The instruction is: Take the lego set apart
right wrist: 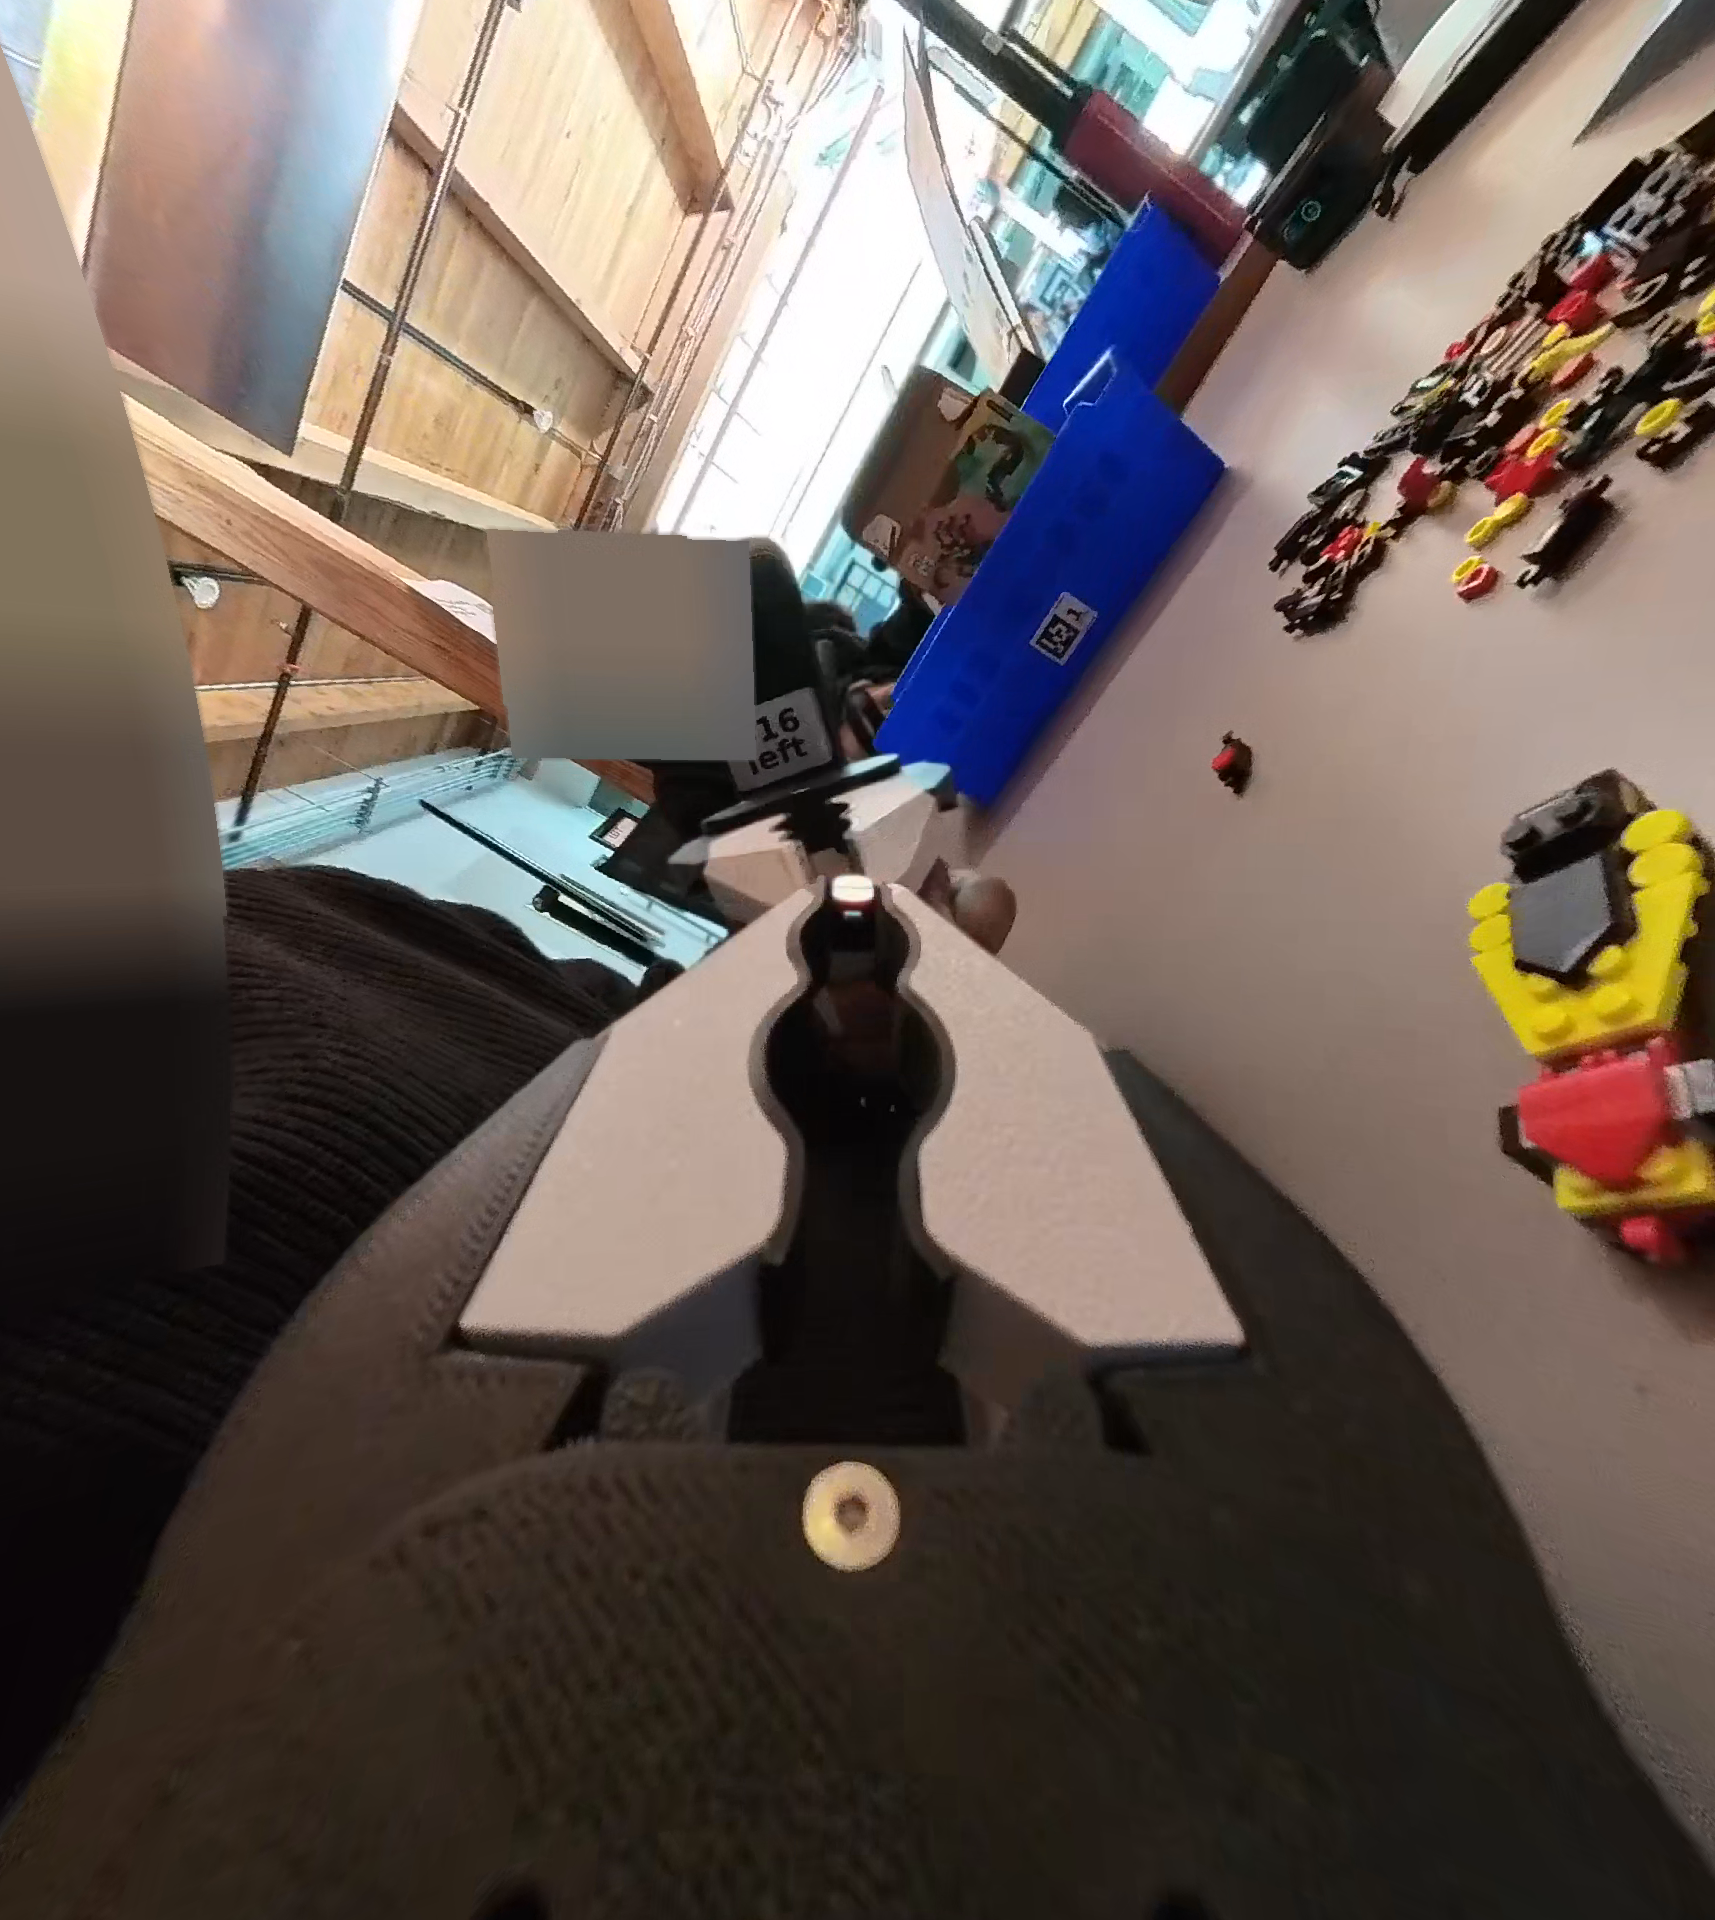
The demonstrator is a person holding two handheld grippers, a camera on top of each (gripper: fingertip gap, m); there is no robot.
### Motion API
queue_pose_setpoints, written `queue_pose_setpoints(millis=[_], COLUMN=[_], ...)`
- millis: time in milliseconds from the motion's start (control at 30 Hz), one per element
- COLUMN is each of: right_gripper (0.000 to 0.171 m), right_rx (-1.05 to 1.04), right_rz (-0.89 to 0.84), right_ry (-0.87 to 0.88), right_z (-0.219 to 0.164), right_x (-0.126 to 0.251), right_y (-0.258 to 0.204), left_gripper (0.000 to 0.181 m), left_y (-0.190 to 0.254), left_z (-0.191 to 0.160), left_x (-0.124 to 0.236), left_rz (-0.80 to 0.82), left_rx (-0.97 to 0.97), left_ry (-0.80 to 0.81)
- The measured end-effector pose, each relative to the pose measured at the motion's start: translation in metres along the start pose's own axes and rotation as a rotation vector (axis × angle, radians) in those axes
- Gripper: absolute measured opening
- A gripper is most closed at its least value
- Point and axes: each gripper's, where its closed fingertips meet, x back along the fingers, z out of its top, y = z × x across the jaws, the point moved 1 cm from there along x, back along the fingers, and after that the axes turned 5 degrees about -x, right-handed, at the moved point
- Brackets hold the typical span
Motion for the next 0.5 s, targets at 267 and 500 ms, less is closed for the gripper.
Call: queue_pose_setpoints(millis=[267, 500], right_gripper=[0.006, 0.006], right_rx=[-0.113, -0.045], right_rz=[0.024, -0.010], right_ry=[0.185, 0.159], right_z=[0.030, 0.028], right_x=[0.020, 0.015], right_y=[0.010, 0.006], left_gripper=[0.000, 0.003], left_y=[0.018, -0.003], left_z=[-0.011, -0.003], left_x=[-0.013, -0.005], left_rz=[0.014, 0.034], left_rx=[-0.083, 0.023], left_ry=[-0.048, 0.010])
